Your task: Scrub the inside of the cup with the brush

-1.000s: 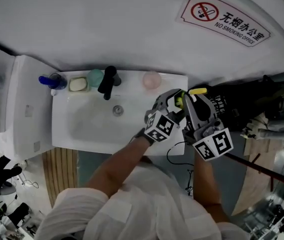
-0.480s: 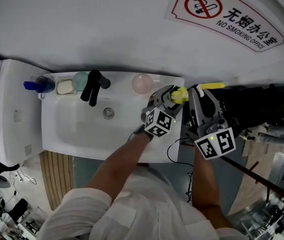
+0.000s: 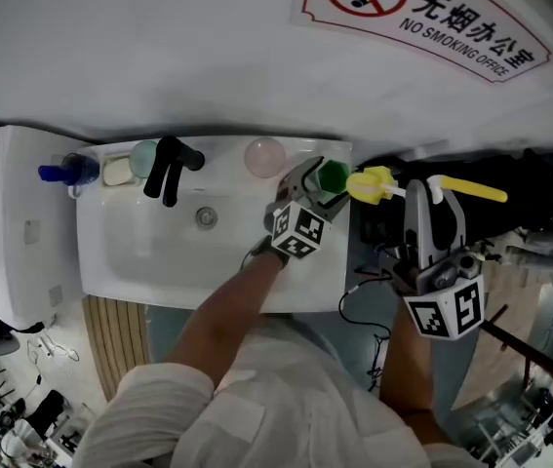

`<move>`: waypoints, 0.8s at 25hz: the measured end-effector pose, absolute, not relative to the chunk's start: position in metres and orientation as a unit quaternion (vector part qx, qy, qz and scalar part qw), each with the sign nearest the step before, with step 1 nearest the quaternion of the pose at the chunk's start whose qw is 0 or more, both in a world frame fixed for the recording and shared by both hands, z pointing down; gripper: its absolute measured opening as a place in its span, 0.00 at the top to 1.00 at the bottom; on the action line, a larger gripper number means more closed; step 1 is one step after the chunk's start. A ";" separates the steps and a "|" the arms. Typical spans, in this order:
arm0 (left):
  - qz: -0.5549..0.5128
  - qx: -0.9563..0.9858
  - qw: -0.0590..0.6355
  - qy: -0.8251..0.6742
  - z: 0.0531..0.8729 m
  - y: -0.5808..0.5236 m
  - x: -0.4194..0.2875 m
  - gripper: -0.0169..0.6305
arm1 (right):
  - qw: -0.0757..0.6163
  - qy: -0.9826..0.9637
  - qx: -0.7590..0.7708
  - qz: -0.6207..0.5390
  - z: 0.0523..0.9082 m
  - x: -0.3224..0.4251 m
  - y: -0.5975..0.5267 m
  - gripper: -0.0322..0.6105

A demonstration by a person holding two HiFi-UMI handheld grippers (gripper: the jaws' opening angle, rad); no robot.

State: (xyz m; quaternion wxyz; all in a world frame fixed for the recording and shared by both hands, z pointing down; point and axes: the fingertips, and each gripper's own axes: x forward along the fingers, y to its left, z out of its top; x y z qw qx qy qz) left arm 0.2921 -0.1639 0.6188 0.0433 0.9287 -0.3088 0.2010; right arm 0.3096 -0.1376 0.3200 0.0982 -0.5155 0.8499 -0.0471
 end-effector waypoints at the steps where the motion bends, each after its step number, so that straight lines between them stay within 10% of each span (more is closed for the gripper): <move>1: 0.204 0.928 0.045 -0.309 0.618 -0.163 0.291 0.43 | 0.099 0.850 -0.516 -0.044 0.316 0.311 -0.134 0.89; 20: 0.189 0.915 0.158 -0.320 0.587 -0.059 0.183 0.43 | 0.041 0.877 -0.469 -0.093 0.357 0.257 -0.076 0.89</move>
